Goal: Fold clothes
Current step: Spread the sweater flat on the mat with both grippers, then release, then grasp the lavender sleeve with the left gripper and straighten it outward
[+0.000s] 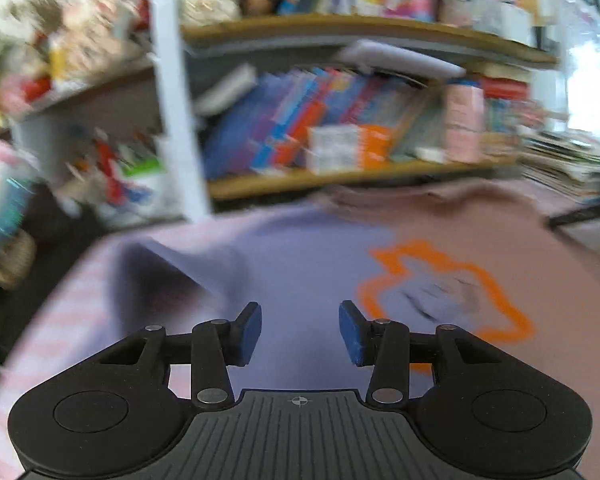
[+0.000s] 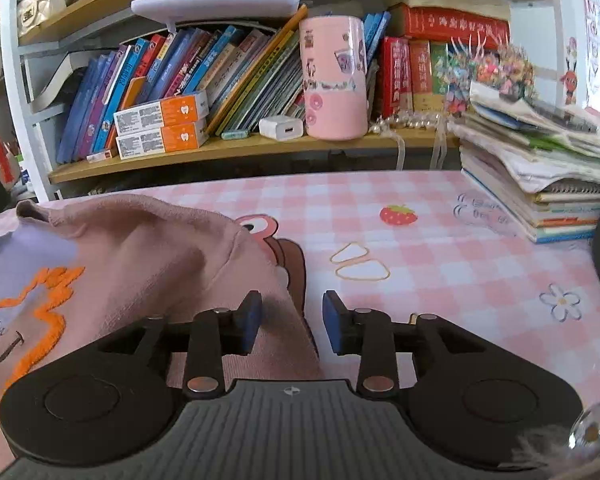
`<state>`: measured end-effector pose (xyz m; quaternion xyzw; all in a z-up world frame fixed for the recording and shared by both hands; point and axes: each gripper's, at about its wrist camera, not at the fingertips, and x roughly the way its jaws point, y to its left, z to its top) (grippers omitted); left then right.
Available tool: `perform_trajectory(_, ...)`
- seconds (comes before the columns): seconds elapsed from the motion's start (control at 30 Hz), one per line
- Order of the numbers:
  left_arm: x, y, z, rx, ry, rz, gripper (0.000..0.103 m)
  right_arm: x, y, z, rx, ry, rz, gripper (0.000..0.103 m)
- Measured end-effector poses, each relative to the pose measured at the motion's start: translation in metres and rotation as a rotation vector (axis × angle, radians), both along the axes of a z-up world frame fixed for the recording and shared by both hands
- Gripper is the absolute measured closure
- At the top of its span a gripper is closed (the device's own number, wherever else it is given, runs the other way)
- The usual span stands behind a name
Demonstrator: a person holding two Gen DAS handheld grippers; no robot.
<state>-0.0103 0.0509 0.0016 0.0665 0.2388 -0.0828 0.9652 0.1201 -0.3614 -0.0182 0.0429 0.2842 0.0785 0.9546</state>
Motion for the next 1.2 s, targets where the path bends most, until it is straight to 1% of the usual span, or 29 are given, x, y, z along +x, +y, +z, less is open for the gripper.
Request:
perform_trajectory(0.07, -0.005, -0.003, -0.008, -0.017, 0.02, -0.016, 0.06, 0.002, -0.008, -0.002, 0.061, 0.013, -0.008, 0.071)
perform_trajectory(0.13, -0.004, 0.001, -0.013, -0.034, 0.058, -0.014, 0.06, 0.006, -0.012, -0.005, 0.095, 0.045, -0.022, 0.071)
perform_trajectory(0.17, -0.001, 0.006, -0.015, -0.034, 0.083, -0.012, 0.058, 0.008, -0.014, -0.006, 0.11, 0.066, -0.026, 0.071)
perform_trajectory(0.2, 0.002, 0.01, -0.018, -0.033, 0.109, -0.01, 0.054, 0.007, -0.015, -0.006, 0.122, 0.076, -0.019, 0.071)
perform_trajectory(0.23, 0.002, 0.014, -0.02, -0.046, 0.121, -0.011, 0.052, 0.004, -0.015, -0.005, 0.123, 0.087, -0.004, 0.071)
perform_trajectory(0.27, 0.003, 0.018, -0.022, -0.063, 0.13, -0.012, 0.048, -0.002, -0.016, -0.002, 0.113, 0.097, 0.016, 0.071)
perform_trajectory(0.33, 0.003, 0.024, -0.024, -0.094, 0.146, -0.017, 0.043, -0.018, -0.018, 0.005, 0.066, 0.11, 0.052, 0.071)
perform_trajectory(0.37, 0.002, 0.026, -0.025, -0.108, 0.152, -0.021, 0.039, -0.028, -0.019, 0.008, 0.037, 0.118, 0.073, 0.068)
perform_trajectory(0.4, 0.002, 0.024, -0.026, -0.103, 0.155, -0.028, 0.034, -0.038, -0.02, 0.01, 0.007, 0.127, 0.093, 0.066)
perform_trajectory(0.43, 0.001, 0.021, -0.027, -0.095, 0.157, -0.037, 0.032, -0.047, -0.02, 0.012, -0.023, 0.138, 0.105, 0.059)
perform_trajectory(0.47, 0.001, 0.018, -0.026, -0.076, 0.16, -0.044, 0.028, -0.057, -0.021, 0.013, -0.054, 0.15, 0.117, 0.048)
perform_trajectory(0.5, 0.001, 0.014, -0.026, -0.056, 0.16, -0.048, 0.025, -0.066, -0.022, 0.014, -0.083, 0.161, 0.127, 0.04)
perform_trajectory(0.53, 0.002, 0.011, -0.026, -0.035, 0.16, -0.052, 0.024, -0.075, -0.021, 0.014, -0.11, 0.171, 0.13, 0.031)
perform_trajectory(0.57, 0.002, 0.011, -0.026, -0.039, 0.161, -0.054, 0.023, -0.082, -0.021, 0.013, -0.131, 0.181, 0.132, 0.031)
perform_trajectory(0.6, 0.002, 0.012, -0.026, -0.047, 0.162, -0.056, 0.023, -0.086, -0.021, 0.012, -0.123, 0.191, 0.132, 0.031)
perform_trajectory(0.7, 0.003, 0.014, -0.025, -0.064, 0.165, -0.058, 0.023, -0.096, -0.02, 0.007, -0.112, 0.215, 0.133, 0.038)
perform_trajectory(0.73, 0.003, 0.013, -0.025, -0.057, 0.166, -0.058, 0.023, -0.091, -0.016, 0.007, -0.16, 0.199, 0.125, 0.048)
perform_trajectory(0.77, 0.003, 0.012, -0.025, -0.05, 0.166, -0.058, 0.022, -0.086, -0.012, 0.007, -0.207, 0.182, 0.116, 0.066)
perform_trajectory(0.8, 0.003, 0.011, -0.025, -0.042, 0.166, -0.058, 0.022, -0.082, -0.008, 0.008, -0.255, 0.165, 0.107, 0.075)
perform_trajectory(0.83, 0.003, 0.011, -0.025, -0.042, 0.166, -0.058, 0.022, -0.077, -0.003, 0.008, -0.303, 0.148, 0.099, 0.09)
perform_trajectory(0.87, 0.003, 0.011, -0.025, -0.048, 0.167, -0.059, 0.022, -0.072, 0.001, 0.008, -0.351, 0.131, 0.09, 0.093)
perform_trajectory(0.93, 0.003, 0.013, -0.024, -0.055, 0.168, -0.059, 0.022, -0.063, 0.009, 0.008, -0.446, 0.097, 0.072, 0.095)
perform_trajectory(1.03, 0.003, 0.011, -0.024, -0.044, 0.167, -0.057, 0.022, -0.049, 0.022, 0.009, -0.588, 0.045, 0.045, 0.095)
perform_trajectory(1.07, 0.003, 0.011, -0.024, -0.046, 0.167, -0.057, 0.022, -0.043, 0.026, 0.009, -0.643, 0.023, 0.029, 0.095)
perform_trajectory(1.1, 0.003, 0.011, -0.024, -0.049, 0.168, -0.057, 0.022, -0.032, 0.025, 0.01, -0.717, -0.012, -0.015, 0.095)
perform_trajectory(1.13, 0.002, 0.01, -0.024, -0.052, 0.168, -0.056, 0.022, -0.019, 0.02, 0.013, -0.727, -0.022, -0.055, 0.095)
perform_trajectory(1.2, 0.002, 0.01, -0.023, -0.052, 0.168, -0.057, 0.022, 0.006, 0.01, 0.018, -0.683, -0.008, -0.102, 0.095)
